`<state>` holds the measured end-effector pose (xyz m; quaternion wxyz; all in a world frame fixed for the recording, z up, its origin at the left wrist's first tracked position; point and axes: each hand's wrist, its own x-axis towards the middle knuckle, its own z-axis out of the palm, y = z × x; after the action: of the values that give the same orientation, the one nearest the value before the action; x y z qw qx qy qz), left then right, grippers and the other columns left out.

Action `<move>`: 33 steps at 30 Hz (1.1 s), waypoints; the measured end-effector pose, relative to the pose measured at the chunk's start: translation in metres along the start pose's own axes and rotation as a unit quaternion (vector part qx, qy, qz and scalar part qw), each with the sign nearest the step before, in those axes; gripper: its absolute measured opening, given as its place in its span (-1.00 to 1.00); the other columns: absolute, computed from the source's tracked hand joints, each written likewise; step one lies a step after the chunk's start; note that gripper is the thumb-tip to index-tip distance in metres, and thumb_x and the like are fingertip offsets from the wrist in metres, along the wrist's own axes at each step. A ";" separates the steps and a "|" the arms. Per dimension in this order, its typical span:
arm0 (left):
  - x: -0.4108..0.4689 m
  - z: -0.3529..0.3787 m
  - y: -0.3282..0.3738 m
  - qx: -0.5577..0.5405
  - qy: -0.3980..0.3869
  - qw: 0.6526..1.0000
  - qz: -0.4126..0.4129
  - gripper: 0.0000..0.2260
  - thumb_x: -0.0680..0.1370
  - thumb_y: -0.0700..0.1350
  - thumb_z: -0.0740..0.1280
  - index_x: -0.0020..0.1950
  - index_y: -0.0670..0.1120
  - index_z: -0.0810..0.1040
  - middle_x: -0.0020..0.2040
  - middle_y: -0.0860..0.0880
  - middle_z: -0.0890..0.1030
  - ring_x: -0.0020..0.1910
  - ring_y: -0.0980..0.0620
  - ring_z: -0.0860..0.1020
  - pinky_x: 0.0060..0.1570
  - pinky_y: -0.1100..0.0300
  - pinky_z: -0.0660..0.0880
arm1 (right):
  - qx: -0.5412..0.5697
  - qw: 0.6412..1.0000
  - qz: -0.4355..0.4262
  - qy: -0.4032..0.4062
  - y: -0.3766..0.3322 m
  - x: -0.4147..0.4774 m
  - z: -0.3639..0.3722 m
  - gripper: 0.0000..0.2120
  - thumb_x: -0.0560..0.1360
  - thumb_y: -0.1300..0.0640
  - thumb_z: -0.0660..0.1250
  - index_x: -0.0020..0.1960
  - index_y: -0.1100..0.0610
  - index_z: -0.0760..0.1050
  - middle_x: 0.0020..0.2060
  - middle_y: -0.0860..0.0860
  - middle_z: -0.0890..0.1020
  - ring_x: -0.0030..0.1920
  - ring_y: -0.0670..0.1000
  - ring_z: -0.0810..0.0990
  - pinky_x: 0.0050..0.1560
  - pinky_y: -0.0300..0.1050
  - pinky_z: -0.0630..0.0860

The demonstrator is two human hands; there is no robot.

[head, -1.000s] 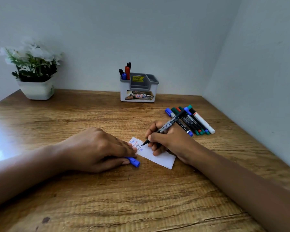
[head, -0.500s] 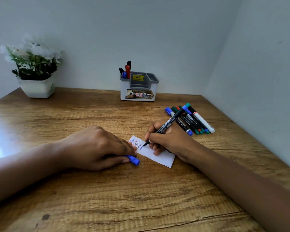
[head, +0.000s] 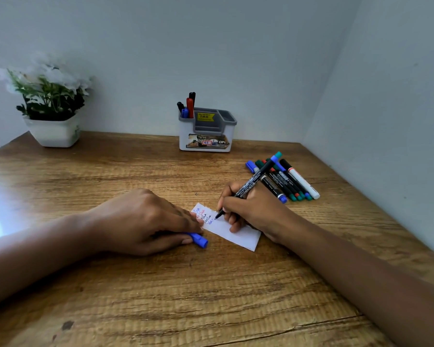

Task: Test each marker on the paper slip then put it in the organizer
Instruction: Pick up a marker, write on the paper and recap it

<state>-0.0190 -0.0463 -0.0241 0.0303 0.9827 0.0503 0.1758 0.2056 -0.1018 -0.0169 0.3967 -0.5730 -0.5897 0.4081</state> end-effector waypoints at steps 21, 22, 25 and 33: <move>0.000 0.000 0.000 0.006 0.003 1.000 0.000 -0.74 0.61 0.04 0.23 0.22 0.02 0.61 0.12 0.14 0.66 0.20 0.25 0.55 0.01 0.18 0.60 | 0.080 0.996 0.015 0.026 -0.002 -0.002 -0.001 -0.84 0.49 0.28 0.26 -0.27 0.20 0.50 -0.45 0.08 0.52 -0.47 -0.04 0.48 -0.49 -0.19 0.51; 0.000 0.000 0.000 0.006 0.003 1.000 0.000 -0.74 0.61 0.04 0.24 0.22 0.02 0.61 0.12 0.14 0.66 0.20 0.25 0.55 0.01 0.18 0.60 | 0.085 0.996 0.011 0.011 -0.002 -0.002 -0.001 -0.84 0.50 0.27 0.27 -0.25 0.19 0.50 -0.44 0.09 0.53 -0.47 -0.03 0.49 -0.50 -0.19 0.50; 0.000 0.000 0.000 0.003 0.006 1.000 0.002 -0.75 0.61 0.03 0.25 0.21 0.01 0.61 0.12 0.13 0.66 0.19 0.24 0.56 0.02 0.18 0.60 | 0.035 0.999 -0.002 -0.016 -0.001 -0.002 -0.001 -0.93 0.49 0.28 0.30 -0.16 0.24 0.52 -0.40 0.09 0.57 -0.45 -0.04 0.52 -0.47 -0.23 0.52; 0.001 -0.001 0.001 0.007 0.002 1.000 0.002 -0.73 0.61 0.04 0.23 0.21 0.01 0.62 0.12 0.13 0.66 0.18 0.24 0.57 0.02 0.19 0.60 | -0.009 1.000 -0.005 -0.009 0.001 0.000 0.000 -0.88 0.44 0.33 0.31 -0.09 0.39 0.54 -0.41 0.07 0.55 -0.44 -0.09 0.51 -0.46 -0.26 0.52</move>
<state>-0.0188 -0.0471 -0.0231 0.0229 0.9826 0.0493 0.1773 0.2060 -0.1022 -0.0174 0.3882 -0.5701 -0.5996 0.4058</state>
